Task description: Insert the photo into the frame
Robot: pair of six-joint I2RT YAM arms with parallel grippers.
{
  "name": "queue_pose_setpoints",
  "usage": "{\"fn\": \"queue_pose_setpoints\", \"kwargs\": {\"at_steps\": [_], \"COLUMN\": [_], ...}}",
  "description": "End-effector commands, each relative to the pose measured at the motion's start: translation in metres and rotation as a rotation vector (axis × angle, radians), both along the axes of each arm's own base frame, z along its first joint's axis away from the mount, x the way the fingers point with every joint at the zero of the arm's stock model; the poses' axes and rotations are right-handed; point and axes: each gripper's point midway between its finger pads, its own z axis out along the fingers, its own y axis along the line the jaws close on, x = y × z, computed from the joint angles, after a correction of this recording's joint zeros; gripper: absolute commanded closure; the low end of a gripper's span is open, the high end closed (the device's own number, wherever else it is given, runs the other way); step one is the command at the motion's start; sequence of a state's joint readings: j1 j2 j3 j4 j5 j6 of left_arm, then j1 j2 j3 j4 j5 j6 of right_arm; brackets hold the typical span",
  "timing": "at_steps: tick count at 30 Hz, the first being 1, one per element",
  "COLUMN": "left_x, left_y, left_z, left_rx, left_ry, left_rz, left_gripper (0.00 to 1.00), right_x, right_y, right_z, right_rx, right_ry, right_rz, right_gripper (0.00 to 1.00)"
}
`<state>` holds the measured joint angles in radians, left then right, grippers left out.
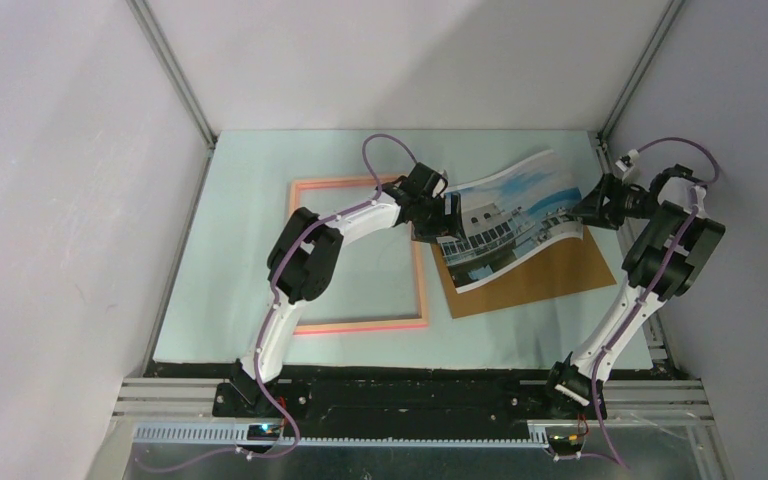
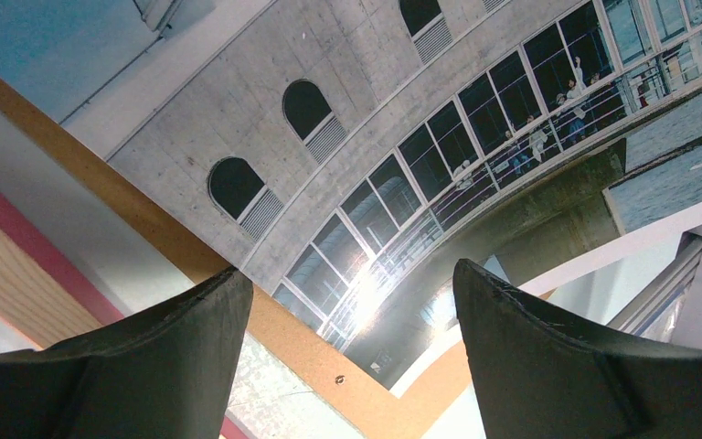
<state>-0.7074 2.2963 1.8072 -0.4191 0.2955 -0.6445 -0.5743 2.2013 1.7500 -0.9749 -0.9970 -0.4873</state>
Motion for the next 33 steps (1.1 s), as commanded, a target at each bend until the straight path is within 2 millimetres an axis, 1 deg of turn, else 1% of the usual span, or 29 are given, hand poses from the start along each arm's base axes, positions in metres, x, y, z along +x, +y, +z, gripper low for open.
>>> {"fn": "queue_pose_setpoints", "kwargs": {"at_steps": [1,8,24,30,33], "left_x": [-0.016,-0.019,-0.022,-0.022,-0.022], "left_y": [0.004,0.001,-0.002,-0.002,-0.001], "left_z": [-0.008,-0.01,-0.006,-0.007,-0.009], "left_rx": [0.047,0.047,0.045,0.048,0.054], "left_ry": [0.011,0.014,0.007,0.007,0.007], "left_rz": [-0.031,-0.037,-0.045,-0.043,-0.042], "left_gripper": [0.14,0.14,0.13,0.14,0.14], "right_x": [0.0,0.0,-0.002,-0.006,-0.007], "right_y": [-0.015,-0.024,-0.045,-0.055,-0.058], "right_z": [0.01,0.009,-0.021,-0.026,-0.023], "right_rx": [0.042,0.039,0.071,0.084,0.088], "right_ry": [-0.035,-0.034,0.024,0.034,0.028], "right_rz": [-0.032,-0.043,-0.091,-0.117,-0.126], "right_gripper": [0.18,0.18,0.19,0.19,0.19]}}
